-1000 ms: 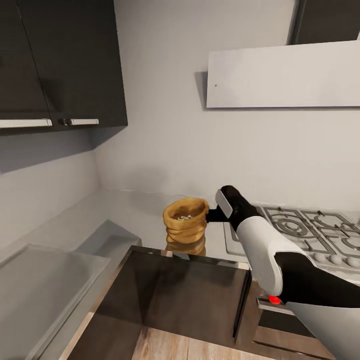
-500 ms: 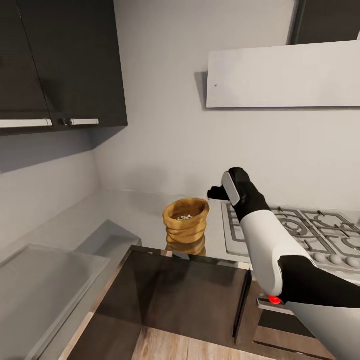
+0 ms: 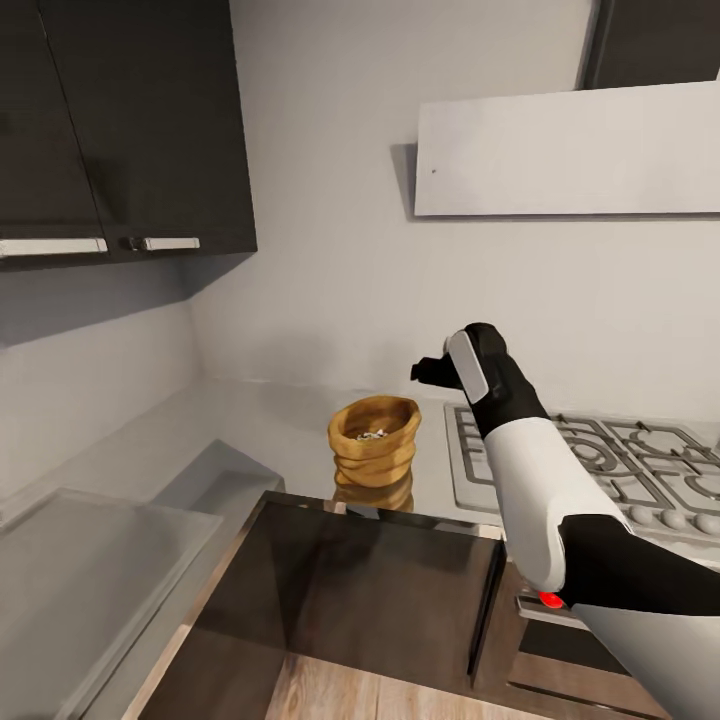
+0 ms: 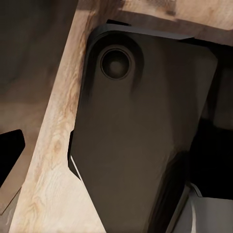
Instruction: In the kitchen, take the popcorn bag from the countertop, put it into the microwave, and heat it until the popcorn is cooked so the cooked popcorn ends up inside the bag.
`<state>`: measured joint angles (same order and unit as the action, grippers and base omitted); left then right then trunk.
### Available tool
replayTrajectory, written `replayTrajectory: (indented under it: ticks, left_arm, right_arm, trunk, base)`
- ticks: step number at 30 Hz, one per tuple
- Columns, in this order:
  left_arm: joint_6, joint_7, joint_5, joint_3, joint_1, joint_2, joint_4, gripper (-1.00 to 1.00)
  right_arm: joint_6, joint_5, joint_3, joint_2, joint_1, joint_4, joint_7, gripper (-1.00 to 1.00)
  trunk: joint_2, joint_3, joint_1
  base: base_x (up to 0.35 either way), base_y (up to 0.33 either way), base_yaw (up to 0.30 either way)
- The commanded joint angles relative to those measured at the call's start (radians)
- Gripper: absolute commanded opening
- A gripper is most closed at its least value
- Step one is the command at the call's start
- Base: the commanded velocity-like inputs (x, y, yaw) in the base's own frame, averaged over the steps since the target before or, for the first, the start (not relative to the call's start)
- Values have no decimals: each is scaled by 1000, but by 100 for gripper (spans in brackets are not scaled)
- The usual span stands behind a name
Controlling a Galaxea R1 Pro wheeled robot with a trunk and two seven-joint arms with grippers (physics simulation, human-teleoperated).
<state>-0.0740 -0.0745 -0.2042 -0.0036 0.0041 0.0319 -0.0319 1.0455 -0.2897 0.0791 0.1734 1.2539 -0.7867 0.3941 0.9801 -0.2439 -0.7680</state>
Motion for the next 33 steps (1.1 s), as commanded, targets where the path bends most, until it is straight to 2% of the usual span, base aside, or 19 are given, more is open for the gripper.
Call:
replayTrajectory:
  ticks: [1, 11, 16, 18, 29, 33]
  left_arm:
    - [-1, -2, -6, -1, 0, 1, -2, 100]
    - [-1, -2, -6, -1, 0, 0, -2, 100]
    - [-1, -2, -6, -1, 0, 0, -2, 100]
    - [-1, -2, -6, -1, 0, 0, -2, 100]
    - [-1, -2, -6, -1, 0, 0, -3, 100]
    - [-1, -2, -6, -1, 0, 0, -3, 100]
  right_arm:
    - [2, -11, 3, 1, 1, 1, 10, 100]
    - [2, -3, 5, 1, 1, 13, 14, 100]
    - [2, 4, 3, 1, 1, 216, 18, 100]
    - [2, 4, 2, 1, 1, 244, 18, 100]
    - [2, 0, 2, 1, 1, 257, 16, 100]
    - [2, 0, 2, 1, 1, 257, 16, 100]
  trunk:
    - [1, -1, 0]
    - [1, -1, 0]
    - [1, -1, 0]
    - [1, -1, 0]
    - [1, -1, 0]
    - [1, -1, 0]
  base:
    - [0, 252, 0]
    - [0, 84, 0]
    - [0, 0, 0]
    - [0, 0, 0]
    - [2, 0, 0]
    - [173, 0, 0]
